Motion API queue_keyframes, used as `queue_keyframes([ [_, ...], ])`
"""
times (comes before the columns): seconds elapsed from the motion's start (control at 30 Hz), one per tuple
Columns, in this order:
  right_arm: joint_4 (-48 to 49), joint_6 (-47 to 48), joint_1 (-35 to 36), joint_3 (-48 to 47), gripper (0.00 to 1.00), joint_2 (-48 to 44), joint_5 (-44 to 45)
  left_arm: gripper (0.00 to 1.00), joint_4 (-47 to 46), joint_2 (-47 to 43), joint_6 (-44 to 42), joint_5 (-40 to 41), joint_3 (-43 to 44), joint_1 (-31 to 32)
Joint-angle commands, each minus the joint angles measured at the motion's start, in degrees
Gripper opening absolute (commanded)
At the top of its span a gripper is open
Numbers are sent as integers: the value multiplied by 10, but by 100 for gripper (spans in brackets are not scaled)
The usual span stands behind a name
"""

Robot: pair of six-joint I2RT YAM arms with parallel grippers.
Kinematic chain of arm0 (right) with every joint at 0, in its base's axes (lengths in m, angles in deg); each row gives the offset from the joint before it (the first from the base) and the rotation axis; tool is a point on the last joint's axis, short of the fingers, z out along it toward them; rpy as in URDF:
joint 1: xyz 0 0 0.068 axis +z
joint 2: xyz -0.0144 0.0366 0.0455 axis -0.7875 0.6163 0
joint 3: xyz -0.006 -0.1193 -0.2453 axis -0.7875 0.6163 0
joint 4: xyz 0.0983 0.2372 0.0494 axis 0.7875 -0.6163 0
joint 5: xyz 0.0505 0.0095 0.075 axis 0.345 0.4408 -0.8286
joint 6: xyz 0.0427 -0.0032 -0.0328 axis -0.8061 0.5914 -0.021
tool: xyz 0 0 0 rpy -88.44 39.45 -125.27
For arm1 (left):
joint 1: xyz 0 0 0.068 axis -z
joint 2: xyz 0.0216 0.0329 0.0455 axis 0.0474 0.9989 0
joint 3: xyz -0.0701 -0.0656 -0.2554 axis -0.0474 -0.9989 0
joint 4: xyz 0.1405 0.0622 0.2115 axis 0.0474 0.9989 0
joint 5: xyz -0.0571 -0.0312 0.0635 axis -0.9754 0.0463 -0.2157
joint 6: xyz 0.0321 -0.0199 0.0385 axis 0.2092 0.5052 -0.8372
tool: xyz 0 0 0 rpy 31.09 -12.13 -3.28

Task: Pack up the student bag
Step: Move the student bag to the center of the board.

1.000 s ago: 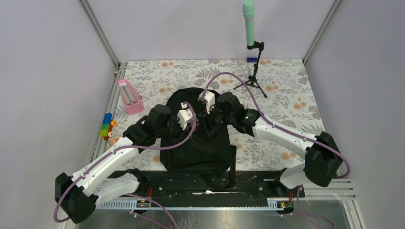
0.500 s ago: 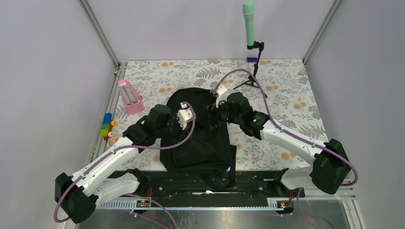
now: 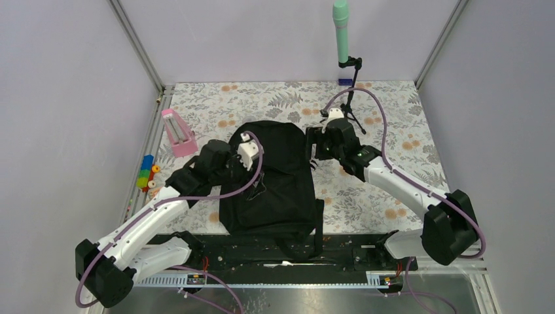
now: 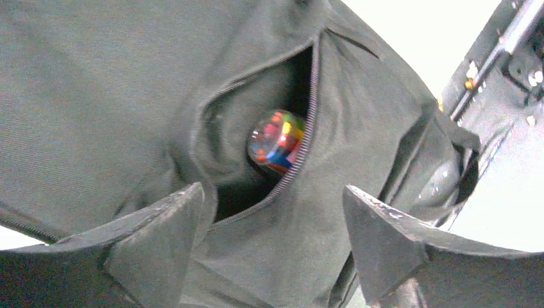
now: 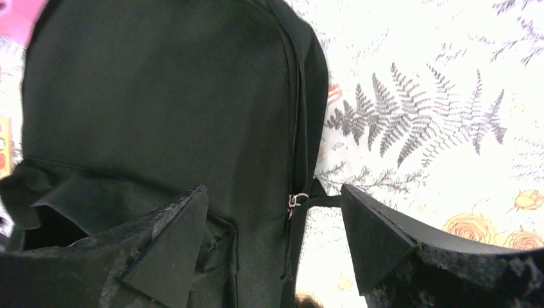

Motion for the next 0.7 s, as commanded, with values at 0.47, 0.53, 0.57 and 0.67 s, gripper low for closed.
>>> queue_keyframes([
  [0.47, 35, -64, 1, -21, 76, 113, -63, 99, -197, 57, 292, 262, -31, -201],
  [0.53, 38, -68, 1, -23, 73, 118, -69, 99, -211, 81, 298, 258, -37, -212],
  [0.57, 38, -70, 0, -23, 72, 121, -71, 99, -214, 95, 300, 255, -36, -217],
  [0.67, 38, -73, 1, -25, 57, 127, -81, 99, -236, 137, 307, 233, -39, -235],
])
